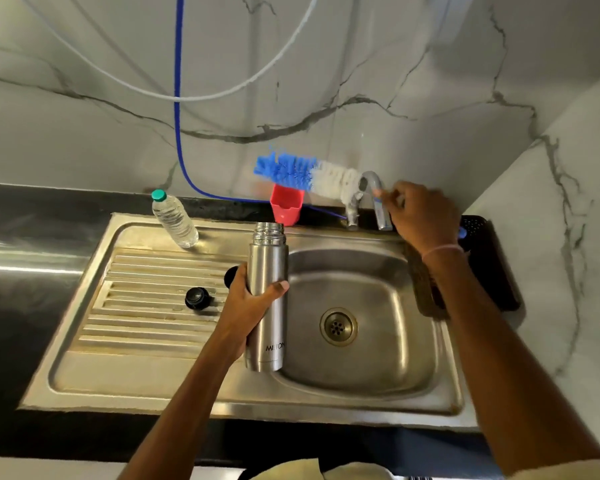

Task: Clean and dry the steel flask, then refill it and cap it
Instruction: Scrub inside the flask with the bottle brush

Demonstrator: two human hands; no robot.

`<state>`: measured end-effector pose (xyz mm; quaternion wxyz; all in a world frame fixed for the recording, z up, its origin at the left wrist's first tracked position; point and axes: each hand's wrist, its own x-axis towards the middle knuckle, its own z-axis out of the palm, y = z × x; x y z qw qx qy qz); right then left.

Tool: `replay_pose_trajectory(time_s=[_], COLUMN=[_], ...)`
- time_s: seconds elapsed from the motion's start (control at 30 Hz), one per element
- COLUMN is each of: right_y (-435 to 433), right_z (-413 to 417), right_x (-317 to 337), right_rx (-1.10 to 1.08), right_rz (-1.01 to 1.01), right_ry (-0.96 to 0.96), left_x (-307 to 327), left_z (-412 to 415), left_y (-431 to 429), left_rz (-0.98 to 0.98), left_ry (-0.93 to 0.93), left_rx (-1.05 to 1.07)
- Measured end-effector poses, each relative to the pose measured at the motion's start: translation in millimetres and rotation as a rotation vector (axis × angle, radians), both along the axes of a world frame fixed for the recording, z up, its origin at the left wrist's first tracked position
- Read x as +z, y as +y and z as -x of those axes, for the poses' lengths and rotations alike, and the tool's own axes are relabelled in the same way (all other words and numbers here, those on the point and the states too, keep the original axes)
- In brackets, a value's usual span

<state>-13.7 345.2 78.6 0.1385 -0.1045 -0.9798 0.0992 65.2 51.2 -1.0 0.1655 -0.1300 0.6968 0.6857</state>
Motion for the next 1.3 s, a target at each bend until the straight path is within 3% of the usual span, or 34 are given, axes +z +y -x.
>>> replay_pose_trajectory(time_s=[0.33, 0.73, 1.07, 1.3], right_y=[-63, -129, -103, -66], right_z=[92, 121, 99, 46], right_x=[49, 27, 71, 52], right_rx=[0.155, 0.337, 0.219, 0.086], right_rz=[-0.54, -0.639, -0.734, -0.633], right_ry=[-0.126, -0.291, -0.085, -0.011], left_x=[-7, -18, -12, -8], left_z=[13, 17, 10, 4], left_y=[-7, -16, -8, 2], left_rz=[-0.019, -0.067, -0.06, -0.056], left_ry=[0.02, -0.002, 0.004, 0.026], left_rx=[0.011, 0.033, 0.011, -0.03])
